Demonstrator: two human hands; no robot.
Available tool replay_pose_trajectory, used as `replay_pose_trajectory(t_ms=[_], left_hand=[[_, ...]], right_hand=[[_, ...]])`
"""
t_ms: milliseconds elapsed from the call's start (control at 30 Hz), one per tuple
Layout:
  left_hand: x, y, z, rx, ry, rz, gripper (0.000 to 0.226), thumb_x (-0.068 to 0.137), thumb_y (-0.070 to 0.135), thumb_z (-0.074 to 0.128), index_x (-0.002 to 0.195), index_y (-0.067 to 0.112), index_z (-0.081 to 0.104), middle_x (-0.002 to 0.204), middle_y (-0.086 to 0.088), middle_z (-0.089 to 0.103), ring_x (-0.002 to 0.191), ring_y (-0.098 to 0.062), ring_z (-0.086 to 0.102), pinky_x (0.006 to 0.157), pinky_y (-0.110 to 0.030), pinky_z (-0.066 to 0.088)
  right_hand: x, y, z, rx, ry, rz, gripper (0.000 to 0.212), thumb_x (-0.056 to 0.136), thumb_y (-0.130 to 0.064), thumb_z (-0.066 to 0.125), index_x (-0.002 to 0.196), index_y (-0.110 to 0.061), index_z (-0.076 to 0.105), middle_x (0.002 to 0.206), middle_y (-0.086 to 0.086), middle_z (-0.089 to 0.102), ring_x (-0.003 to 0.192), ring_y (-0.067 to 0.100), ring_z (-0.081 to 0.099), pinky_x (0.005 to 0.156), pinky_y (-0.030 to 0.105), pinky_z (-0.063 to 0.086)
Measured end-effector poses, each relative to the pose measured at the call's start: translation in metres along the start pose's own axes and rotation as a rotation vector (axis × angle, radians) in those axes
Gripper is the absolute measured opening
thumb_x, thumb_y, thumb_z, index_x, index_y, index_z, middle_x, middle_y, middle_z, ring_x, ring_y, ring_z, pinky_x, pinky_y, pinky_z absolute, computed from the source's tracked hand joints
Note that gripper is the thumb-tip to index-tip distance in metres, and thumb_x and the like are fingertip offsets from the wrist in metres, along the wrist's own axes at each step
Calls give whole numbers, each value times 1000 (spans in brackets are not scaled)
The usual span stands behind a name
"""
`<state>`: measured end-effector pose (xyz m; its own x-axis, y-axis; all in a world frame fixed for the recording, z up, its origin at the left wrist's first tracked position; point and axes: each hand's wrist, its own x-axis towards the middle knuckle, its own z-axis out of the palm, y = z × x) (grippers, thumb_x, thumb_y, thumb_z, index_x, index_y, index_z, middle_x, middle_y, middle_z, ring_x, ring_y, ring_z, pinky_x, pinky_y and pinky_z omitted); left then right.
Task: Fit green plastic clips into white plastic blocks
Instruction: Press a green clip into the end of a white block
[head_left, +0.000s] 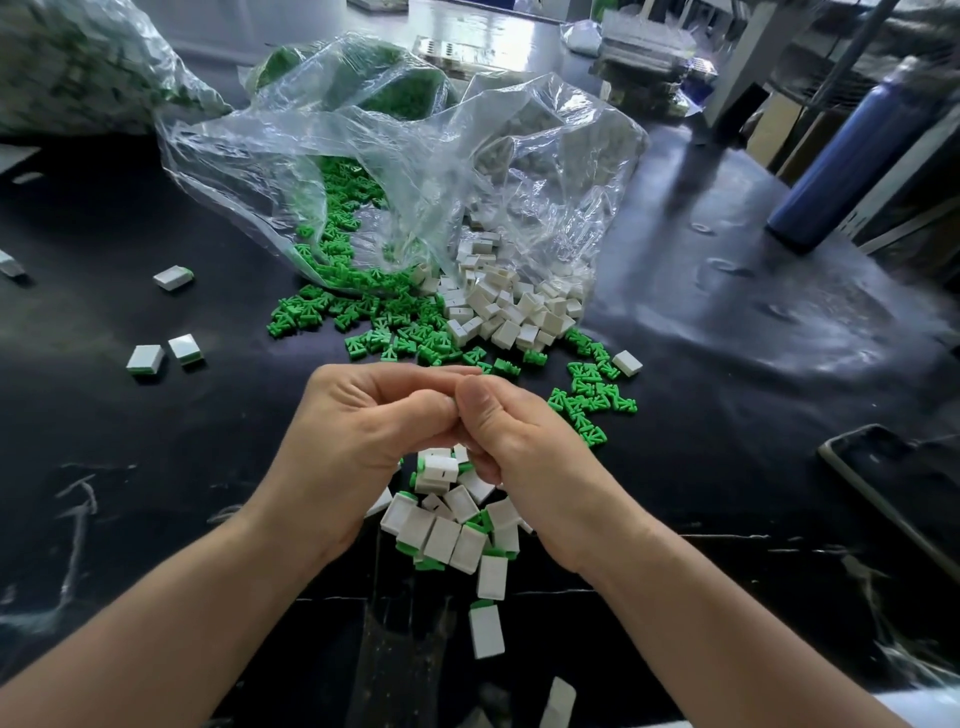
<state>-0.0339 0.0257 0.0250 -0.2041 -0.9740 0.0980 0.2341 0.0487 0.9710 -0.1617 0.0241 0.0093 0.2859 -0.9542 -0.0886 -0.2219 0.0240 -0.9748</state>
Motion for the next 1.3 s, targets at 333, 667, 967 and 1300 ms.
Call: replay_pose_trajectory(t_ms=[333,667,967,1300], left_hand=[[-1,-5,1,-23,53,-15,21,62,7,59,74,10,76,72,-13,72,61,-23,70,55,-21,54],[4,-6,-7,5,-26,-79,31,60,24,64,89,19,74,76,-10,73,70,-20,70,70,-30,58],[7,-3,-14,15,38,-117,33,60,23,67,91,14,75,92,-7,74,83,-20,70,65,-26,58],[24,-9,-30,142,333,-180,25,87,-2,52,78,15,67,68,6,72,58,-5,66,49,-15,50]], right_hand=[[0,0,2,7,16,-1,38,99,-30,33,116,-10,60,79,-15,55,58,-13,49,56,5,34],[5,-9,-14,320,-65,109,41,86,-46,40,84,-6,53,53,-8,46,52,7,37,48,17,33],[4,-12,-25,152,21,8,8,82,-20,65,81,-14,60,60,-10,59,57,6,55,53,17,42],[8,-3,-35,-168,99,-43,12,83,-21,66,73,-26,64,61,-10,62,59,2,55,60,20,44]])
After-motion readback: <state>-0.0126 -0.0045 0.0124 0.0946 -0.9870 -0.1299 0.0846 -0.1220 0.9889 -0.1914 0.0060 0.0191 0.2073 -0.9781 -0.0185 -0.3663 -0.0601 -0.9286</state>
